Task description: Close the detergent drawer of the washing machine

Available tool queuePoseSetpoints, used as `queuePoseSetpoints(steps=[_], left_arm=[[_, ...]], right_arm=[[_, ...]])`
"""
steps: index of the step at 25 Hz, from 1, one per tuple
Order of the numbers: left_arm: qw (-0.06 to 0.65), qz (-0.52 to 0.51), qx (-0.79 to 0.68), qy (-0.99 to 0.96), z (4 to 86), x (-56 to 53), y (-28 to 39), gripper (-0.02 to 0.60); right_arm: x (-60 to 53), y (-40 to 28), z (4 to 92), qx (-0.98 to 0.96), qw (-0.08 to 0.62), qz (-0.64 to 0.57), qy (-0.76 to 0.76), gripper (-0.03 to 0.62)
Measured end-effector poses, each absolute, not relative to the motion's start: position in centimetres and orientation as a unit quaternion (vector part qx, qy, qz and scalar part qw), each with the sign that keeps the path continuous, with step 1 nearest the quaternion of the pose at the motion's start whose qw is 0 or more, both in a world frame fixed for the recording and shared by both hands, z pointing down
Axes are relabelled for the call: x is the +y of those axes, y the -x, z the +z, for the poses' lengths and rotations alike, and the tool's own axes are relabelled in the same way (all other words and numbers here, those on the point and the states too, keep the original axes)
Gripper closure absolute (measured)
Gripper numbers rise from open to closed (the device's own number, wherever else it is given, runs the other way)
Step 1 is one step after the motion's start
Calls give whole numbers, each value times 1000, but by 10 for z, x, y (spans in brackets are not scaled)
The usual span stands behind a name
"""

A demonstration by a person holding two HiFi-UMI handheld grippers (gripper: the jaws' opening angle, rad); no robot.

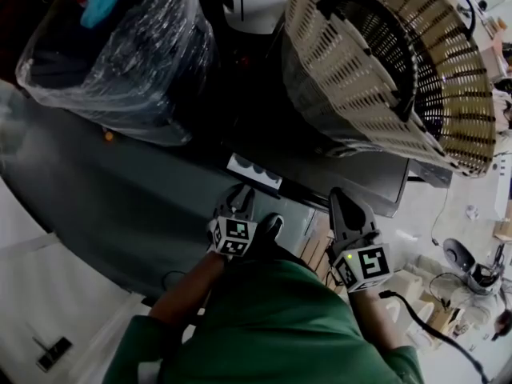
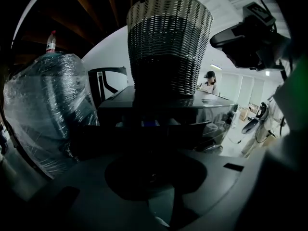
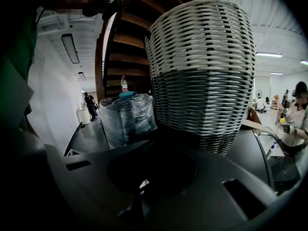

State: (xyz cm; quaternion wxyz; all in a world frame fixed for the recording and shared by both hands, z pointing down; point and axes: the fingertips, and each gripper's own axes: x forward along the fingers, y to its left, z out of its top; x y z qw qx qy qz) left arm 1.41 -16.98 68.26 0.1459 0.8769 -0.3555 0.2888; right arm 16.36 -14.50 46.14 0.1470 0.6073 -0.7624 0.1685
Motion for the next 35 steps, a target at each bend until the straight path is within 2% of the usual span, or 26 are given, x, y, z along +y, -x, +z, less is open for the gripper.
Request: queuePoseSetpoints(steps=[28,35], left_arm=[[155,293,-335,-882,681,-214,-44,488],[146,302,-336,-880,683,-216,-42,507]], right_arm=[[-164,-191,470,-726,140,186,-647,571],[-166,-195,472,-724,142,188,-648,571]])
